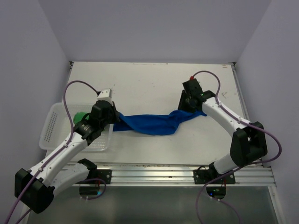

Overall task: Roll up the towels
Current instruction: Flatten the towel

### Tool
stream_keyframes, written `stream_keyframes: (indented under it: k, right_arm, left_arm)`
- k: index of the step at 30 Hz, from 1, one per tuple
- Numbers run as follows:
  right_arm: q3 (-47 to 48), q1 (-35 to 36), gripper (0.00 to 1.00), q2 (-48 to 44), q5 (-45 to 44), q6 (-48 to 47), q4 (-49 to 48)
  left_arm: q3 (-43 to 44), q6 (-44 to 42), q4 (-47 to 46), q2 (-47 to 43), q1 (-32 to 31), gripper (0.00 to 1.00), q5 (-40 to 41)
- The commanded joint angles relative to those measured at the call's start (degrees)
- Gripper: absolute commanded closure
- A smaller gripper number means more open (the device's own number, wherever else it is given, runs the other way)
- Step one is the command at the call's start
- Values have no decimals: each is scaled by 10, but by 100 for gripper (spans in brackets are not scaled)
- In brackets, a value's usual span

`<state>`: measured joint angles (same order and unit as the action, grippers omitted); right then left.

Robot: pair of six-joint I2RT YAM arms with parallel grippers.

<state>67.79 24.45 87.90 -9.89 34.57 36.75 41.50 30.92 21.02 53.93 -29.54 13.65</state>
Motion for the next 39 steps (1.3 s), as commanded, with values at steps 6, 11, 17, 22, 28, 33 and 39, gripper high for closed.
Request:
stream_keyframes:
  k: [6, 11, 17, 22, 28, 33, 39]
  right_arm:
    - [-202, -71, 66, -69, 148, 209, -165]
    - [-237, -86, 67, -71, 182, 266, -225]
    - [-249, -103, 64, -57, 209, 301, -263]
    - [-249, -105, 64, -36, 234, 315, -285]
    - [-240, -105, 64, -38, 246, 306, -277]
    - [-240, -105, 62, -47, 249, 299, -260]
    - [-246, -105, 61, -31, 269, 300, -274]
  left_arm:
    - [-9, 9, -27, 6, -3, 100, -1]
    - [-9, 8, -28, 11, -3, 100, -3]
    - [-9, 7, -29, 14, -3, 100, -4]
    - [-9, 6, -31, 17, -3, 100, -3]
    - [-12, 5, -36, 22, -3, 100, -6]
    - [-15, 5, -41, 27, -3, 100, -7]
    - [-19, 6, -42, 27, -3, 100, -10]
